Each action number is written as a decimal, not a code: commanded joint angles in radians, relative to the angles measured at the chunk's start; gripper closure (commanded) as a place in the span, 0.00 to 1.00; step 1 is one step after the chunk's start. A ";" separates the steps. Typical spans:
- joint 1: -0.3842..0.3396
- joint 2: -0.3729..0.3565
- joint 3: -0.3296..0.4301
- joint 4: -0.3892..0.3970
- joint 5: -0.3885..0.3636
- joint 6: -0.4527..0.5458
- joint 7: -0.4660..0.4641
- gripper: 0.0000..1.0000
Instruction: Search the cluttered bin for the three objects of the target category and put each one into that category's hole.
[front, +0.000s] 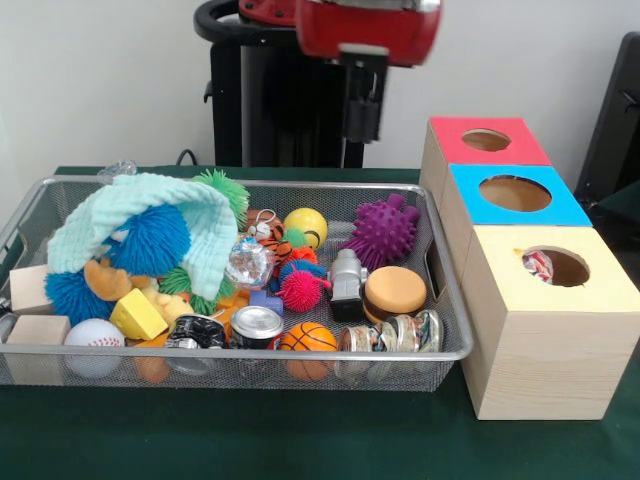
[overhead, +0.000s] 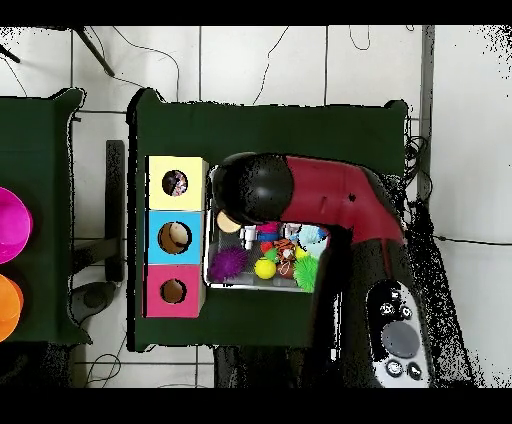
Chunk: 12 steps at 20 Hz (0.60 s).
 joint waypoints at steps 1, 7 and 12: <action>-0.053 0.030 0.114 -0.085 -0.073 0.181 -0.239 1.00; -0.018 0.082 0.095 -0.209 -0.141 0.270 -0.209 0.00; -0.017 0.100 0.118 -0.230 -0.146 0.306 -0.216 0.00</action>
